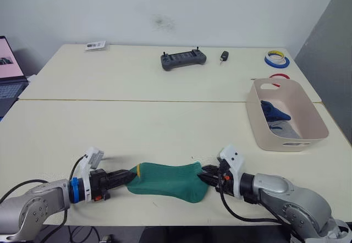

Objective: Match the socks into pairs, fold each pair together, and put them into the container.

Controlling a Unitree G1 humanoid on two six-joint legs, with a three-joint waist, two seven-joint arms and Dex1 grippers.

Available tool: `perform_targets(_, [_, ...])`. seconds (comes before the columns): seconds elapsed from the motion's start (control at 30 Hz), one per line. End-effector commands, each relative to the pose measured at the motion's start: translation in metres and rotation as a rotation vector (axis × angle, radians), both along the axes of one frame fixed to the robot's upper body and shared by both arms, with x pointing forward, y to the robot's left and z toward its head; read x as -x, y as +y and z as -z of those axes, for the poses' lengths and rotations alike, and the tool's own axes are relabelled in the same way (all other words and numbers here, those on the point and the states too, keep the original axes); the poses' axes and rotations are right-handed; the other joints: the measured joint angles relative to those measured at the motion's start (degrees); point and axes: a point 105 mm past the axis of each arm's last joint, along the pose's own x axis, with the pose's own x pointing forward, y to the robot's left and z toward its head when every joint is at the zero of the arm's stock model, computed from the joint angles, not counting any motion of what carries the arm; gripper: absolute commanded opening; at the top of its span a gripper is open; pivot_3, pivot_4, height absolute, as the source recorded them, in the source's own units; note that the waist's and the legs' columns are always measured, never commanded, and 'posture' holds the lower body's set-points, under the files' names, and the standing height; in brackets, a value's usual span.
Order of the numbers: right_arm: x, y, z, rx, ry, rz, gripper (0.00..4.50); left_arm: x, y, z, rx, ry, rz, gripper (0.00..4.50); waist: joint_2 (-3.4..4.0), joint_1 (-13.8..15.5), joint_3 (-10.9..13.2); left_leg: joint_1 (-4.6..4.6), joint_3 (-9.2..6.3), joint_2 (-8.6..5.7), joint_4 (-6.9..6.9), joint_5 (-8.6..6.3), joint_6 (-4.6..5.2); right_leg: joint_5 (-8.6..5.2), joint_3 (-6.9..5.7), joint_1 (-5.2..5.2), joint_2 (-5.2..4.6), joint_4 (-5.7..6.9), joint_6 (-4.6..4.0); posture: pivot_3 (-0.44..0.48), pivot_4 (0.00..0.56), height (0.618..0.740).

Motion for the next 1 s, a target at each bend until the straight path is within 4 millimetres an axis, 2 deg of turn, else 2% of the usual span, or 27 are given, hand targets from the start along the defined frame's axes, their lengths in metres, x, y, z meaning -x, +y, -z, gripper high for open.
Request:
perform_targets(0.03, [-0.001,0.002,-0.017,-0.026,-0.079,-0.022,2.86,-0.002,0.007,-0.016,-0.013,-0.077,-0.005,2.50,0.00,0.00,0.00,0.00,0.00,0.00,0.00,0.00,0.00,0.00,0.00,0.00,0.00,0.00,0.00,0.000,0.150,0.740])
perform_targets(0.1, [-0.004,0.000,-0.025,-0.029,-0.123,-0.018,3.58,-0.002,0.012,-0.029,-0.018,-0.101,0.006,3.12,0.00,-0.02,0.00,0.00,0.00,0.00,0.00,0.00,0.00,0.00,0.00,0.00,0.00,0.00,0.00,0.000,0.150,0.740])
perform_targets(0.17, [-0.003,-0.001,-0.036,-0.044,-0.163,-0.043,4.29,-0.006,0.016,-0.046,-0.025,-0.135,0.016,3.13,-0.01,-0.01,0.01,-0.02,-0.03,0.01,0.02,0.00,0.00,0.00,-0.04,-0.02,0.00,0.04,0.00,0.000,0.150,0.740])
perform_targets(0.2, [0.000,0.002,-0.043,-0.049,-0.198,-0.088,4.48,-0.011,0.018,-0.056,-0.045,-0.186,0.026,3.13,0.01,-0.01,0.02,0.00,-0.03,0.01,0.02,0.00,0.00,0.00,-0.04,-0.01,0.00,0.04,0.00,0.000,0.150,0.740])
perform_targets(0.3, [0.006,0.007,-0.054,-0.069,-0.248,-0.153,4.48,-0.020,0.015,-0.075,-0.054,-0.273,0.062,3.13,0.02,0.12,0.02,0.01,-0.03,-0.01,0.03,0.00,0.00,0.00,-0.07,0.03,0.00,0.03,0.00,0.000,0.150,0.740])
perform_targets(0.33, [0.007,0.011,-0.056,-0.077,-0.265,-0.171,4.48,-0.020,0.006,-0.080,-0.049,-0.301,0.118,3.13,0.02,0.11,0.02,0.01,-0.03,-0.01,0.02,0.00,0.00,0.00,-0.06,0.05,0.00,0.01,0.00,0.000,0.150,0.740])
perform_targets(0.4, [0.008,0.017,-0.056,-0.085,-0.275,-0.198,4.07,-0.018,-0.016,-0.084,-0.058,-0.345,0.241,2.74,0.01,0.03,0.02,-0.01,-0.01,-0.01,0.02,0.00,0.00,0.00,-0.04,0.06,0.00,-0.05,0.00,0.000,0.150,0.740])
perform_targets(0.47, [0.008,0.021,-0.054,-0.084,-0.271,-0.219,3.51,-0.014,-0.029,-0.082,-0.069,-0.352,0.322,2.21,0.01,0.02,0.02,-0.02,0.02,-0.02,0.03,0.00,0.00,0.00,-0.01,0.06,0.00,-0.07,0.00,0.000,0.150,0.740])
perform_targets(0.57, [0.012,0.033,-0.038,-0.050,-0.243,-0.288,2.45,-0.005,-0.052,-0.061,-0.130,-0.377,0.471,1.27,0.01,-0.04,0.02,0.00,0.03,-0.01,0.02,0.01,-0.01,0.00,0.00,0.06,0.00,-0.06,0.00,0.000,0.150,0.740])
perform_targets(0.7, [0.013,0.044,-0.025,-0.029,-0.217,-0.361,0.96,-0.002,-0.063,-0.037,-0.173,-0.377,0.550,0.01,0.02,-0.16,0.02,0.03,0.02,0.01,0.03,0.01,0.00,0.00,0.00,0.04,0.05,0.03,-0.01,0.000,0.150,0.740])
perform_targets(0.77, [0.011,0.050,-0.018,-0.016,-0.205,-0.395,0.23,0.000,-0.065,-0.023,-0.195,-0.369,0.571,0.00,0.02,-0.18,0.02,0.04,0.02,0.00,0.05,0.01,0.01,0.01,0.02,0.04,0.06,0.07,-0.01,0.000,0.150,0.740])
perform_targets(0.8, [0.010,0.052,-0.015,-0.015,-0.197,-0.404,0.04,0.001,-0.065,-0.019,-0.203,-0.363,0.579,0.00,0.02,-0.12,0.02,0.08,0.03,0.00,0.05,0.01,0.01,0.01,0.03,0.06,0.06,0.08,-0.01,0.000,0.150,0.740])
perform_targets(0.87, [0.008,0.053,-0.007,-0.006,-0.185,-0.420,0.04,0.000,-0.064,-0.010,-0.223,-0.359,0.577,0.00,0.01,-0.05,0.01,0.05,-0.01,0.00,0.06,0.00,0.01,0.01,-0.02,0.06,0.06,0.08,-0.01,0.000,0.150,0.740])
perform_targets(1.0, [0.008,0.047,0.020,0.081,-0.160,-0.463,0.04,-0.004,-0.056,0.013,-0.288,-0.342,0.543,0.00,0.02,-0.01,0.02,0.04,0.01,-0.03,0.07,0.00,0.02,0.01,-0.01,0.06,0.04,0.05,-0.01,0.000,0.150,0.740])
